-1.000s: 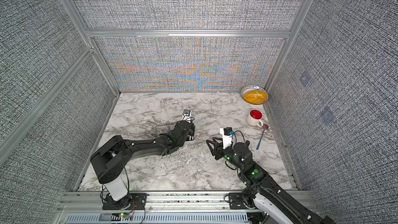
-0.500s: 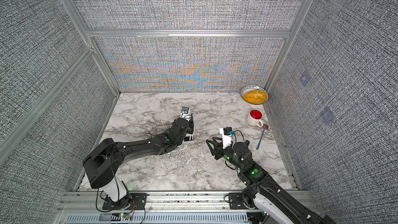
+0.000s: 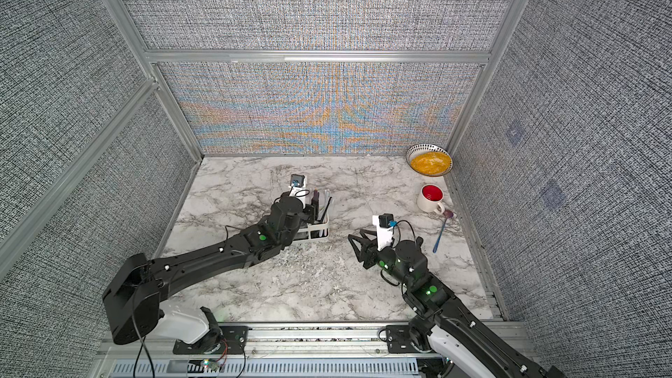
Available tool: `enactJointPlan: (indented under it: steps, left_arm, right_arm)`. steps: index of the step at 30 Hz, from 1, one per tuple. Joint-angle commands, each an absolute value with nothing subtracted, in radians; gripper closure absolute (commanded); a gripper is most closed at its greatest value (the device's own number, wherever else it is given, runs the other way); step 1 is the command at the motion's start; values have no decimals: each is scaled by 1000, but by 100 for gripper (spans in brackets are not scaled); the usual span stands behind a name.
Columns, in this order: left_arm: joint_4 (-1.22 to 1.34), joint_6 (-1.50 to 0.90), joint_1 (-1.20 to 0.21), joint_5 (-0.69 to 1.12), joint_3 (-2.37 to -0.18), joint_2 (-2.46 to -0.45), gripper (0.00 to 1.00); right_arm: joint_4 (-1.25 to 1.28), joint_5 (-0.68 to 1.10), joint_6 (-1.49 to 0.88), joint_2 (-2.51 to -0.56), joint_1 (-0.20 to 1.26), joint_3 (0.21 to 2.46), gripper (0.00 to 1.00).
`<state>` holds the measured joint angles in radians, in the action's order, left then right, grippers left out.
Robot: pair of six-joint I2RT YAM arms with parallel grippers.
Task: Place the toothbrush into the toothbrush holder
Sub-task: Place the toothbrush in the toothbrush holder, then reset both arms
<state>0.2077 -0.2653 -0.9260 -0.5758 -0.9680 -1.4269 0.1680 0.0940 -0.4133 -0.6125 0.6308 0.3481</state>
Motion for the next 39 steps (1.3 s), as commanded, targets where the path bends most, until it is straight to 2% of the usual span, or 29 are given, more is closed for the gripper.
enactJointPlan:
  steps: [1,7,10,14,19,21,22,23,24,28,33,37,39]
  left_arm:
    - [150,-266,-925,-600,-958,-1370,32]
    - [29,-301,-918,-697,-941,-1248,22]
    - [-54,-310,-897,-759,-934,-1208,20]
    - [-111,-326,-820,-775,-889,-1171,17]
    - [-66,-344,-665,-875,-783,-1141,16]
    - [59,-286,-609,-918,-708,-1121,14]
    - [162,-221,-571,-878,-662,-1113,12]
    - [262,-127,-537,-839,-621,-1115,2]
    - [312,-87,-517,-868,-599,-1124,2]
    - [194,-73,-401,-897,-654,-1208,2]
    - [487,-51,-259,-668,-569,-1352,1]
    - [459,47,-240,-609,-615,-1396,1]
    - [526,88,-238,-566,-570,-1371,1]
  right_arm:
    - [195,64,-403,-618,630,355,46]
    - [175,21,-378,-663,627,391,43]
    - [144,-40,-347,-680,611,419,40]
    - [121,-114,-313,-736,511,451,19]
    - [155,-105,-289,-863,290,475,8]
    - [201,-104,-285,-911,205,469,7]
    - [231,-104,-291,-933,157,460,7]
    - [268,-102,-294,-953,109,449,7]
    - [303,-97,-299,-967,70,436,7]
    - [519,-89,-280,-1043,-45,360,7]
    - [741,-156,-163,-1213,-54,312,7]
    - [933,-169,-135,-1365,-54,289,6]
    - [889,-152,-117,-1388,-54,329,6]
